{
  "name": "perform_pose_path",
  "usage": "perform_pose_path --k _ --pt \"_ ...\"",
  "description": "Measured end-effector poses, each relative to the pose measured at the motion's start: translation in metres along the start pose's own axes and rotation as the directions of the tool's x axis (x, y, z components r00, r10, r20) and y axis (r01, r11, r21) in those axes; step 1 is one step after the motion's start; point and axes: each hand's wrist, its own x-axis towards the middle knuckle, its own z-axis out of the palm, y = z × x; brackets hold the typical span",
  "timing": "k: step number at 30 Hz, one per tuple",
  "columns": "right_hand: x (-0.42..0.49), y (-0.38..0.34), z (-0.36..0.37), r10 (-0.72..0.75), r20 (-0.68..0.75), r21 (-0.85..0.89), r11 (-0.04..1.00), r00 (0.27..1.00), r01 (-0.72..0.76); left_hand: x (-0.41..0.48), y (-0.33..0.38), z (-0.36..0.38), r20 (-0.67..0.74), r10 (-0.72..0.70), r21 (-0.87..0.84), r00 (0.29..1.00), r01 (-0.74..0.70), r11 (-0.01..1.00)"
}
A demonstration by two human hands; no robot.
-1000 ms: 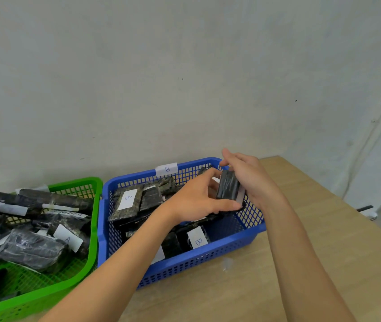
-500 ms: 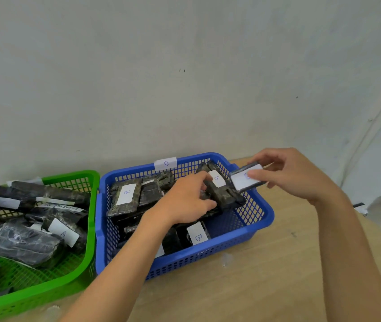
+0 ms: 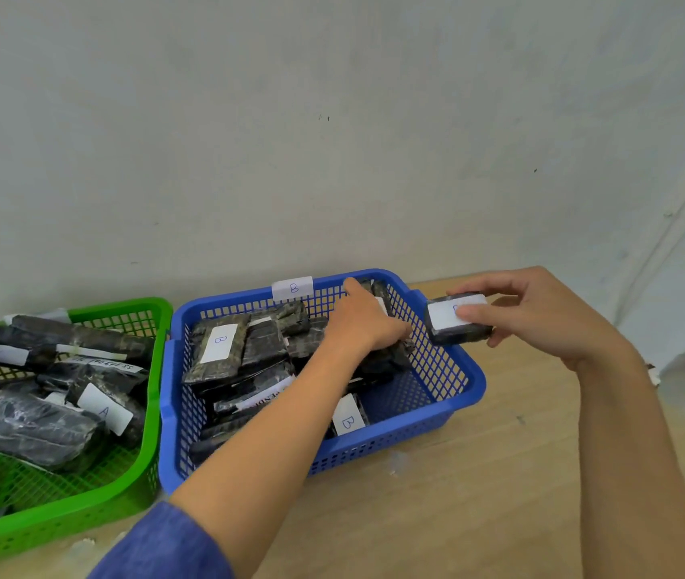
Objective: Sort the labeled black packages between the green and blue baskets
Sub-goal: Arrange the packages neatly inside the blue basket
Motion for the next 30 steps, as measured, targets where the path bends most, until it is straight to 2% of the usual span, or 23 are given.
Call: perform_pose_path --k 4,8,11,14,18,22,24,26,28,30 --pt "-0.001 -0.003 -0.003 -0.036 0.056 0.037 0.999 0.998 0.034 0.006 -0.009 -0.045 0.063 0.036 0.116 0.997 -0.044 0.992" --pt "0.001 -0.005 -0.001 -0.073 0.007 0.037 0.997 0.997 0.073 0.016 -0.017 -0.083 0.257 0.16 0.277 0.953 -0.232 0.933" --pt "0.002 -0.006 0.003 -0.072 0.045 -0.035 0.997 0.996 0.074 0.025 -0.022 -0.089 0.295 0.223 0.308 0.929 -0.313 0.898" --pt "0.003 -0.008 0.008 -0.068 0.065 -0.167 0.983 0.996 0.078 0.032 -0.024 -0.088 0.296 0.303 0.333 0.906 -0.396 0.856" --pt "0.005 -0.012 0.016 -0.025 0.12 -0.243 0.969 0.993 0.053 0.036 -0.03 -0.086 0.236 0.408 0.439 0.882 -0.471 0.765" --pt "0.006 -0.016 0.024 -0.034 0.106 -0.401 0.913 0.994 0.074 0.029 -0.039 -0.095 0.075 0.446 0.409 0.892 -0.436 0.802" --pt "0.006 -0.021 0.033 0.0 0.125 -0.458 0.887 0.992 0.058 0.017 -0.044 -0.098 0.059 0.441 0.345 0.895 -0.433 0.833" --pt "0.007 -0.025 0.042 0.04 0.176 -0.506 0.861 0.984 0.056 -0.002 -0.044 -0.092 0.107 0.482 0.32 0.87 -0.489 0.811" --pt "0.008 -0.026 0.049 0.07 0.22 -0.551 0.832 0.973 0.065 -0.022 -0.042 -0.076 0.212 0.509 0.352 0.834 -0.551 0.757" --pt "0.01 -0.027 0.051 0.094 0.216 -0.581 0.812 0.972 0.05 -0.035 -0.04 -0.06 0.327 0.431 0.41 0.841 -0.537 0.738"
